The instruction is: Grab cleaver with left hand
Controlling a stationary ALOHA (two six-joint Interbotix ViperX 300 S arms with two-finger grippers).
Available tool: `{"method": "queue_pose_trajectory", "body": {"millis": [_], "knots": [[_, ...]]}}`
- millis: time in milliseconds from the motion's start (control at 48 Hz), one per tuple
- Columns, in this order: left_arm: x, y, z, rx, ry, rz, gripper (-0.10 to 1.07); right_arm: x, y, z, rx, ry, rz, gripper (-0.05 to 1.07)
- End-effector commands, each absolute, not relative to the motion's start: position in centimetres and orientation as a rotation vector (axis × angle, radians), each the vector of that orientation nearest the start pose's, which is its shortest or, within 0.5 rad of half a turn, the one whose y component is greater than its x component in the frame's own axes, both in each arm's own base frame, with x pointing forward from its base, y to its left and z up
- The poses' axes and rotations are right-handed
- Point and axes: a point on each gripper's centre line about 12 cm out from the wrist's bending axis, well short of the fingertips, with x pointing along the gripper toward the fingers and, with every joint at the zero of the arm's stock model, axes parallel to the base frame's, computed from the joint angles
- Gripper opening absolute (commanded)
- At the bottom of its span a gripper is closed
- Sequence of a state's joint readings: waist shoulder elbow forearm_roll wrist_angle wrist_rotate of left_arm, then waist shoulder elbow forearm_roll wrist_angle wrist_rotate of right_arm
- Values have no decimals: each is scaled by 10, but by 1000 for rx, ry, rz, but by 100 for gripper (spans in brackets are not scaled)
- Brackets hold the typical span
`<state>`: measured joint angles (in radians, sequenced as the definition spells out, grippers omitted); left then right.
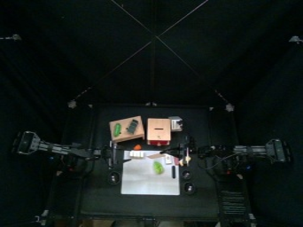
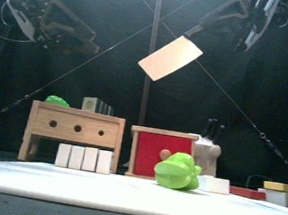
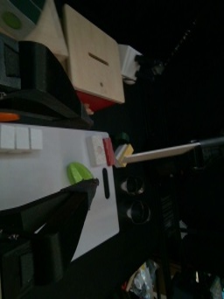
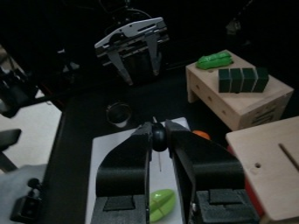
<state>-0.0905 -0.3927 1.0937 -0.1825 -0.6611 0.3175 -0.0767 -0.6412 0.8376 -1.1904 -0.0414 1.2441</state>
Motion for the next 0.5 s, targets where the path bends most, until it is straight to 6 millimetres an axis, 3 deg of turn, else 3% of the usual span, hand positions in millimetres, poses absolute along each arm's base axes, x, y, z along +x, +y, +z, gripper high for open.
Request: {"method": "queue_pose_trajectory", "body": {"millis": [0, 229, 354, 479], "knots": [[312, -16, 238, 182, -26, 28, 88, 277, -19, 331, 36, 150, -31, 49], [361, -20, 221, 199, -78, 51, 87, 275, -24, 334, 47, 122, -9, 49], [368, -17, 216, 199, -122, 79, 86, 275, -25, 334, 57, 120, -9, 49], [364, -5, 216, 173, -164, 161, 86, 275, -25, 334, 60, 119, -10, 49]]}}
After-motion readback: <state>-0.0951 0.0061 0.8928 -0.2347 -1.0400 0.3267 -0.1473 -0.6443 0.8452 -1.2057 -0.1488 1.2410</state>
